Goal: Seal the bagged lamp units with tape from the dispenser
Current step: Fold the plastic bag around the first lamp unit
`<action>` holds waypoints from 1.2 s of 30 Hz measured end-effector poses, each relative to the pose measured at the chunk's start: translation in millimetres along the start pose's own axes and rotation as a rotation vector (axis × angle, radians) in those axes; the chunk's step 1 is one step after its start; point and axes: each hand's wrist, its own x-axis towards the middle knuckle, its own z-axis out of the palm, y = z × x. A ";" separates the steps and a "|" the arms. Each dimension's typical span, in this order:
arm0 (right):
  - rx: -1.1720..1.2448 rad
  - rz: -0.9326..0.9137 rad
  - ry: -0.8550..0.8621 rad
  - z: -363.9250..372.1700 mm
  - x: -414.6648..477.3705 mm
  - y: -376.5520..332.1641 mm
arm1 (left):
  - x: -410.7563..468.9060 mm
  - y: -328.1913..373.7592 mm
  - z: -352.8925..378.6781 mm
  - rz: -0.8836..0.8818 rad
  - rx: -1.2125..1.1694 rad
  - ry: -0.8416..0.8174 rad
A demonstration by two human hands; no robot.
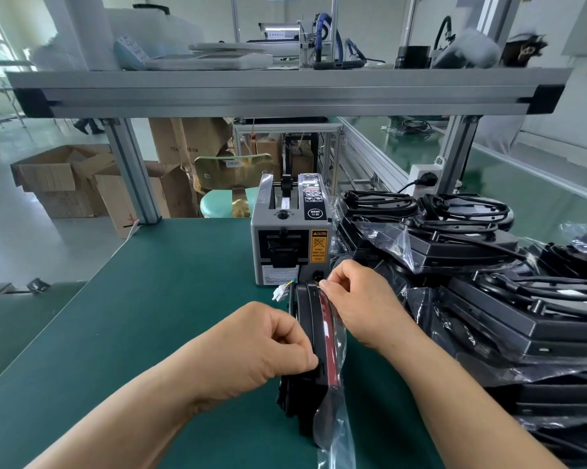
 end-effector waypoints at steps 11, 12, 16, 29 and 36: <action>-0.022 0.009 -0.005 3.3 -0.5 2.3 | -0.5 0.4 3.2 -0.015 -0.106 0.043; -0.024 0.011 -0.007 3.4 -1.0 2.1 | -0.5 0.3 2.8 -0.020 -0.108 0.038; 0.001 0.029 -0.022 1.6 -4.2 -0.8 | -1.6 -0.9 2.2 -0.025 -0.099 0.025; 0.068 0.076 -0.084 -0.6 -14.3 -11.8 | -2.8 -5.1 12.5 -0.001 -0.119 0.081; 0.063 0.069 -0.088 0.3 -13.7 -10.1 | -5.7 -7.1 16.7 0.007 -0.087 0.136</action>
